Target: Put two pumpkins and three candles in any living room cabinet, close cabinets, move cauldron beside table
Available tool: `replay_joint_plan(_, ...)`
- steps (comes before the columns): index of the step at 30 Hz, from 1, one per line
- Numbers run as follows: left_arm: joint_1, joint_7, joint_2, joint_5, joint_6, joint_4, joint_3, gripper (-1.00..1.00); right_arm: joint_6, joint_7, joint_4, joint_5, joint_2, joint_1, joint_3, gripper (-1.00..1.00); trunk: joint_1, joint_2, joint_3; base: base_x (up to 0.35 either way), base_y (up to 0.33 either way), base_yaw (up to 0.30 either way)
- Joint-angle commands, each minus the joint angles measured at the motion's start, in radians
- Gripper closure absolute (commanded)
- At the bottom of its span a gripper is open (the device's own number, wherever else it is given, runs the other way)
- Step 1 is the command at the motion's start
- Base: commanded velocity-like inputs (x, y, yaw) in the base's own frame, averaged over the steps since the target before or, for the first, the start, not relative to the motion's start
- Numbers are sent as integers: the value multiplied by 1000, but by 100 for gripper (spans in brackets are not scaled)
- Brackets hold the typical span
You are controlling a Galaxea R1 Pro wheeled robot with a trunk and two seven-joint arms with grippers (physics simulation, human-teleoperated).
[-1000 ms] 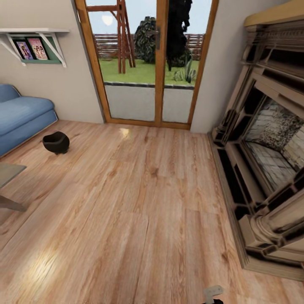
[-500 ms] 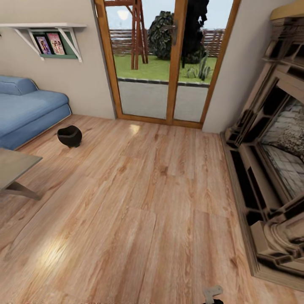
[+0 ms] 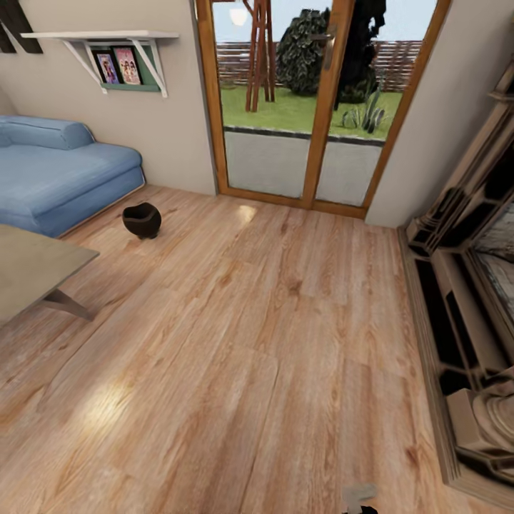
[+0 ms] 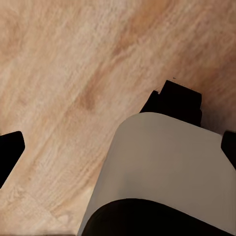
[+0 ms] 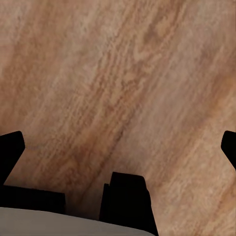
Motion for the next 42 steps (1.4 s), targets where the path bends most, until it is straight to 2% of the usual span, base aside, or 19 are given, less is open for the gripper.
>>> replay_joint_plan(1,0,0,0,0,-1,0,0,-100,0,0,0,0,0,0,0,-100,0,0,0,0,0,274)
replay_joint_plan(9,0,-1,-2,0,-2,-2,0,-100,0,0,0,0,-1,0,0,-100,0,0,1,0,0,280)
replay_joint_plan(25,0,-1,-2,0,-2,-3,0,-100,0,1,0,0,-3,0,0,-100,0,0,18,4,0,221)
replay_joint_plan(33,0,-1,-1,0,2,-1,0,-100,0,0,0,-1,-3,0,0,-100,0,0,28,280,0,188)
replay_joint_plan(42,0,-1,0,0,5,-1,0,-100,0,0,1,-3,-4,0,0,-100,0,0,31,327,0,24)
